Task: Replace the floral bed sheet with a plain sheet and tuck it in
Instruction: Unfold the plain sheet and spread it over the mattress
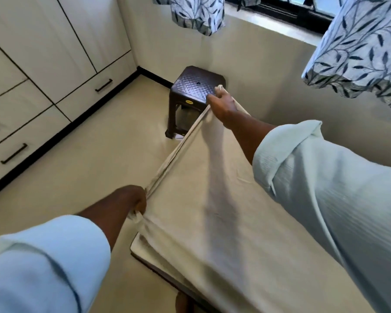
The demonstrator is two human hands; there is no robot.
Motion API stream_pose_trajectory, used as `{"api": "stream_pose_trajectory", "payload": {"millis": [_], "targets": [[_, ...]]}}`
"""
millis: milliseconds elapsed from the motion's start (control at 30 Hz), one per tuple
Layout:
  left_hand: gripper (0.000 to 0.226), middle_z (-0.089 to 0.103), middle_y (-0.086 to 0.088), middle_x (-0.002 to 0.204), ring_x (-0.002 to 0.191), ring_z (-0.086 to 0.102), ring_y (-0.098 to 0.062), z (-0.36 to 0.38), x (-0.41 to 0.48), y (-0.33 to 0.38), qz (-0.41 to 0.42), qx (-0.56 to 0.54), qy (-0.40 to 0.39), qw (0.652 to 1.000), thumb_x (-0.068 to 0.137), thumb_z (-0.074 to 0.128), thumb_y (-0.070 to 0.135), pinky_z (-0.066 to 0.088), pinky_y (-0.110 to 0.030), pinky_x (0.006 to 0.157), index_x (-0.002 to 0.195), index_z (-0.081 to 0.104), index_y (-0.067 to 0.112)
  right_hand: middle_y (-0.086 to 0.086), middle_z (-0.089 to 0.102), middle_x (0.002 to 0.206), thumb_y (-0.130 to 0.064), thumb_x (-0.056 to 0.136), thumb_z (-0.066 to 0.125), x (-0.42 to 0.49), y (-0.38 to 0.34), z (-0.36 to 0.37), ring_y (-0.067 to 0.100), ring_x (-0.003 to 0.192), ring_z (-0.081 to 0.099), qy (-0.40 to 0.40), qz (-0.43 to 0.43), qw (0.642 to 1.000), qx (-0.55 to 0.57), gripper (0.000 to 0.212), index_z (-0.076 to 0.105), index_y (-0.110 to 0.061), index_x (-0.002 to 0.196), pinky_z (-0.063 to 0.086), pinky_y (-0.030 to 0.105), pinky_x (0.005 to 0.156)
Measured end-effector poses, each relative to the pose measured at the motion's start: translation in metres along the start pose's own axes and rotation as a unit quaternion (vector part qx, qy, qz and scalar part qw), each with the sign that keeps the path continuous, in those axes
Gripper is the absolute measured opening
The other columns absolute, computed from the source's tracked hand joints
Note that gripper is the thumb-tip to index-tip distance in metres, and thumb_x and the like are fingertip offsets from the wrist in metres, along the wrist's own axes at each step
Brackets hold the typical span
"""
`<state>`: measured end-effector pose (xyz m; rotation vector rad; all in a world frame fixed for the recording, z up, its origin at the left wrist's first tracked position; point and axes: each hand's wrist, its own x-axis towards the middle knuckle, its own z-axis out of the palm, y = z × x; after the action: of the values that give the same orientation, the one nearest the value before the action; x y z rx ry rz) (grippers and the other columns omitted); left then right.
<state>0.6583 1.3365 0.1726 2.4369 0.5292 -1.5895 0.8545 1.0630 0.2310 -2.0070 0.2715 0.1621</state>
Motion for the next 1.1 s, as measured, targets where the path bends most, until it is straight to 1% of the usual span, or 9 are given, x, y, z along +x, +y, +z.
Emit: {"api": "stream_pose_trajectory", "payload": {"millis": [67, 133, 267, 300, 400, 433, 567, 733, 1100], "targets": [[0.040, 0.065, -0.035, 0.118, 0.095, 0.069, -0.040, 0.000, 0.009, -0.008, -0.013, -0.032, 0.040, 0.999, 0.080, 0.068, -0.005, 0.058, -0.043, 0.085, 0.118, 0.062, -0.015, -0.001, 0.049, 0.143, -0.040, 0.080, 0.062, -0.003, -0.007, 0.007, 0.015, 0.127, 0.044, -0.037, -0.007, 0.999, -0.009, 0.060, 0.054, -0.024, 0.137, 0.037, 0.024, 0.100], [0.053, 0.065, -0.019, 0.124, 0.108, 0.068, -0.034, 0.009, 0.016, -0.016, -0.010, 0.013, 0.145, 0.989, 0.074, 0.075, 0.011, 0.056, -0.035, 0.081, 0.124, 0.061, 0.003, 0.001, 0.032, 0.162, -0.035, 0.084, 0.067, -0.006, -0.003, 0.012, 0.017, 0.138, 0.041, -0.071, 0.008, 0.996, -0.054, 0.087, 0.027, -0.023, 0.160, 0.040, 0.026, 0.104], [0.049, 0.056, -0.009, 0.131, 0.120, 0.059, -0.028, 0.034, 0.019, -0.028, -0.009, 0.030, 0.210, 0.977, 0.081, 0.066, 0.021, 0.051, -0.035, 0.093, 0.128, 0.053, 0.018, 0.005, 0.029, 0.159, -0.044, 0.072, 0.074, -0.010, 0.034, 0.024, 0.026, 0.142, 0.041, -0.103, 0.041, 0.974, -0.197, 0.094, 0.038, -0.022, 0.156, 0.048, 0.036, 0.107], [0.051, 0.055, -0.009, 0.130, 0.120, 0.058, -0.028, 0.040, 0.022, -0.030, -0.016, 0.019, 0.204, 0.979, 0.081, 0.066, 0.022, 0.051, -0.036, 0.093, 0.129, 0.050, 0.018, 0.008, 0.039, 0.152, -0.038, 0.076, 0.075, -0.019, 0.041, 0.026, 0.025, 0.137, 0.046, -0.123, 0.044, 0.971, -0.202, 0.084, 0.044, -0.016, 0.152, 0.050, 0.030, 0.104], [0.059, 0.056, -0.010, 0.128, 0.119, 0.058, -0.029, 0.053, 0.028, -0.029, -0.011, 0.002, 0.180, 0.984, 0.076, 0.068, 0.026, 0.052, -0.036, 0.093, 0.130, 0.045, 0.018, 0.009, 0.056, 0.120, -0.015, 0.091, 0.071, -0.048, 0.076, 0.028, 0.019, 0.109, 0.055, -0.166, 0.064, 0.966, -0.190, 0.056, 0.051, -0.002, 0.142, 0.046, 0.004, 0.066], [0.062, 0.056, -0.010, 0.127, 0.118, 0.058, -0.029, 0.055, 0.030, -0.025, -0.006, 0.000, 0.171, 0.985, 0.074, 0.069, 0.029, 0.052, -0.037, 0.093, 0.130, 0.045, 0.018, 0.010, 0.056, 0.124, -0.013, 0.092, 0.071, -0.060, 0.089, 0.028, 0.021, 0.111, 0.055, -0.174, 0.078, 0.963, -0.193, 0.057, 0.050, -0.003, 0.144, 0.046, 0.005, 0.070], [0.077, 0.056, -0.011, 0.132, 0.118, 0.058, -0.031, 0.052, 0.024, -0.004, 0.039, -0.005, 0.153, 0.987, 0.069, 0.075, 0.049, 0.052, -0.038, 0.092, 0.132, 0.045, 0.017, 0.013, 0.051, 0.148, -0.025, 0.086, 0.076, -0.100, 0.128, 0.021, 0.030, 0.129, 0.054, -0.188, 0.126, 0.948, -0.225, 0.064, 0.051, -0.013, 0.144, 0.046, 0.037, 0.108], [0.065, 0.058, -0.011, 0.128, 0.113, 0.059, -0.032, 0.033, 0.009, 0.022, 0.107, -0.014, 0.176, 0.978, 0.072, 0.067, 0.048, 0.053, -0.040, 0.093, 0.126, 0.048, 0.018, 0.012, 0.050, 0.150, -0.030, 0.089, 0.072, -0.150, 0.156, -0.006, 0.029, 0.136, 0.049, -0.183, 0.141, 0.932, -0.279, 0.061, 0.051, -0.016, 0.145, 0.040, 0.030, 0.105], [0.081, 0.053, -0.012, 0.142, 0.125, 0.053, -0.033, 0.023, -0.053, 0.041, 0.233, -0.016, 0.196, 0.952, 0.078, 0.070, 0.056, 0.049, -0.039, 0.098, 0.144, 0.044, 0.015, 0.010, 0.060, 0.138, -0.029, 0.090, 0.069, -0.251, 0.146, -0.046, 0.026, 0.128, 0.055, -0.120, 0.176, 0.944, -0.253, 0.058, 0.052, -0.018, 0.144, 0.046, 0.031, 0.100]]}}
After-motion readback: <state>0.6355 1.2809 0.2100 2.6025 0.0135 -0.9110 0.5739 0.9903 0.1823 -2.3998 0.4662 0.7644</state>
